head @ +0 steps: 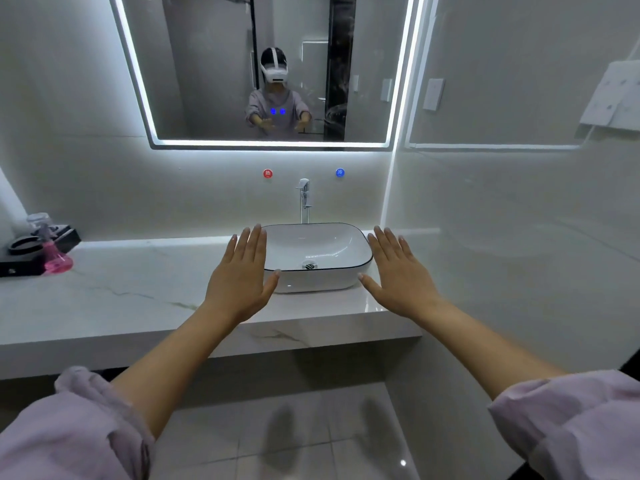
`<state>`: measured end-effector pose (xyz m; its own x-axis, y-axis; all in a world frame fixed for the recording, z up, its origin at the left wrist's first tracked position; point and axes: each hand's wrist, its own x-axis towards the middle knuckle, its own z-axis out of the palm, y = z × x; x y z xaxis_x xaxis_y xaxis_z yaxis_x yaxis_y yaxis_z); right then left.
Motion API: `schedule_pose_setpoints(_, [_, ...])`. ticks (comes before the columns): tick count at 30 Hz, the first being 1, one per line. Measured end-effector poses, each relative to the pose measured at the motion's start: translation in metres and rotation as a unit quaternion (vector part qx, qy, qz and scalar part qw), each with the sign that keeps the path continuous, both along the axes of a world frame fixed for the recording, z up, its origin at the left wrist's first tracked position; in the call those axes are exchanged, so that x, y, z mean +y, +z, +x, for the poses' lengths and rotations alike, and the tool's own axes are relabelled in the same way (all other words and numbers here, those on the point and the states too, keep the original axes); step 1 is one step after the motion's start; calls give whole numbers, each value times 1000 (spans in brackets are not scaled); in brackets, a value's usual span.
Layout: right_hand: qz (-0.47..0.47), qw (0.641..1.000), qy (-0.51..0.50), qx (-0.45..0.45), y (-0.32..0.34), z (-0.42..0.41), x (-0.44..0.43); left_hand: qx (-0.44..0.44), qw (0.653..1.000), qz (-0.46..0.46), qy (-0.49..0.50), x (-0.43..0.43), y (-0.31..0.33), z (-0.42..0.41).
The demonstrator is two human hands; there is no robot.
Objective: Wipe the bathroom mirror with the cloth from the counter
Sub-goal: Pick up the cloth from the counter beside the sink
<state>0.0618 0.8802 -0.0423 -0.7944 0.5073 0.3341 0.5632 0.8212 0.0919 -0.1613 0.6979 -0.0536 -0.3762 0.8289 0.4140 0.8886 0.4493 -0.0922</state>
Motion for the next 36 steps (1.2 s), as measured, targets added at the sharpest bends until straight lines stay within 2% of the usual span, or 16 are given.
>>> schedule_pose_setpoints(6, [-22,999,12,23,-1,-23,33,12,1000,3,28,30,0,-19])
schedule_pose_setpoints(11, [5,1000,21,22,-10,-60,74,33,999,-16,39,72,-2,-51])
schedule_pose_setpoints(19, [45,998,37,-5,-11,-146,165,23,999,32,14,170,-5,-136])
schedule_pose_setpoints(26, [30,999,32,28,3,-231,233,26,998,48,7,246,11,-213])
schedule_pose_setpoints(30, [21,999,39,26,-5,-251,261,13,999,44,5,277,11,-232])
schedule_pose_setpoints(36, [-10,999,29,43,-17,-270,312,8,1000,-10,25,320,-6,-247])
